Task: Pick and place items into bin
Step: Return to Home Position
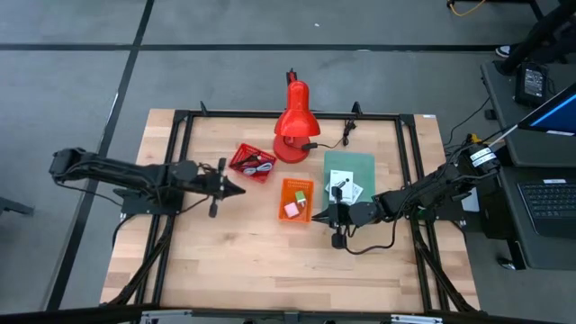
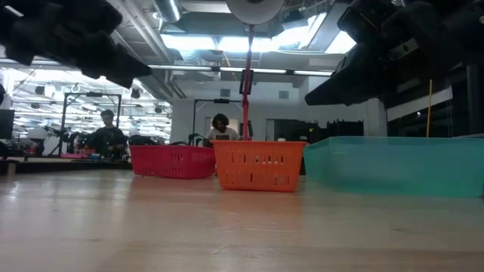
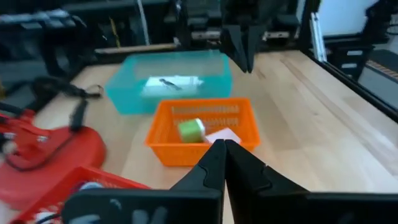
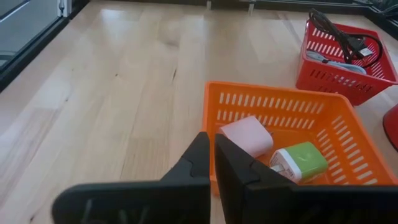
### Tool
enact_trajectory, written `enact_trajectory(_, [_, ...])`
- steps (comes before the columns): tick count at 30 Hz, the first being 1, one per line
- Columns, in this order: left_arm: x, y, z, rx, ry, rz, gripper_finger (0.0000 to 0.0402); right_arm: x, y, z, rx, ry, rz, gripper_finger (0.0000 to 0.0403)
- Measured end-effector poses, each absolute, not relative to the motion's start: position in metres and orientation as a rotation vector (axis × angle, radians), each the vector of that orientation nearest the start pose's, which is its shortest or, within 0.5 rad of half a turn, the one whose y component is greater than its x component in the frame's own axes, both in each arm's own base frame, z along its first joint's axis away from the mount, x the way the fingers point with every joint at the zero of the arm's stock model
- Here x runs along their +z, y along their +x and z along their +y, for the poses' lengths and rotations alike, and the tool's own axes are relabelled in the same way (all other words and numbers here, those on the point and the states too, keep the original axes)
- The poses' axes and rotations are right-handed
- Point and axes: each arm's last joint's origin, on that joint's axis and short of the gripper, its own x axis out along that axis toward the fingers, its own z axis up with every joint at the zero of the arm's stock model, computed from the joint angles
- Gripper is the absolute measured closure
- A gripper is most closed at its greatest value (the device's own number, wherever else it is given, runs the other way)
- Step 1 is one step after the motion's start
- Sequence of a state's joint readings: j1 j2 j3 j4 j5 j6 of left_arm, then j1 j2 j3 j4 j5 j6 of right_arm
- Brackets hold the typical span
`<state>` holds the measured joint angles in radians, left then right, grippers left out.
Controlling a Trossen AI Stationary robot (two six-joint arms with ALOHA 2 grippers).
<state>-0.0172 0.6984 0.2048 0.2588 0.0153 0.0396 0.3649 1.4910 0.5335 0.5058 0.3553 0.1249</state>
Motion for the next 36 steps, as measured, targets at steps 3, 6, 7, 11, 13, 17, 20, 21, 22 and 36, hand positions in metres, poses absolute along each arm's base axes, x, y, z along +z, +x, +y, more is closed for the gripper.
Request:
enact_trajectory(3, [0.187,0.147,-0.003,-0.003,0.063,0.183,0.0399,0.159,0.260,0.089,-0.017,-0.036,0.422,0.0396])
enact_trajectory(6, [0.187,0.139,-0.003,-0.002,0.078,0.139,0.0400,0.159,0.260,0.088,-0.017,-0.036,0.422,0.0396])
enact_trajectory(7, [0.188,0.137,-0.003,-0.003,0.089,0.128,0.0400,0.159,0.260,0.089,-0.017,-0.036,0.422,0.0396])
enact_trajectory(11, [0.190,0.127,-0.002,0.005,0.104,0.119,0.0399,0.161,0.260,0.089,-0.017,-0.030,0.410,0.0396])
enact_trajectory(13, [0.190,0.123,-0.002,0.005,0.103,0.113,0.0399,0.162,0.261,0.089,-0.016,-0.026,0.395,0.0396])
enact_trajectory(17, [0.190,0.116,-0.001,0.024,0.115,0.116,0.0400,0.165,0.262,0.089,-0.013,-0.020,0.361,0.0396])
enact_trajectory(20, [0.192,0.113,-0.001,0.029,0.135,0.099,0.0400,0.165,0.262,0.089,-0.013,-0.014,0.361,0.0396])
enact_trajectory(21, [0.192,0.112,-0.001,0.028,0.145,0.096,0.0400,0.165,0.262,0.089,-0.013,-0.015,0.361,0.0396])
enact_trajectory(22, [0.192,0.112,-0.001,0.029,0.152,0.093,0.0401,0.165,0.262,0.089,-0.013,-0.015,0.362,0.0396])
enact_trajectory(36, [0.169,0.104,0.000,0.063,0.220,-0.001,0.0399,0.165,0.262,0.089,-0.012,-0.021,0.367,0.0396])
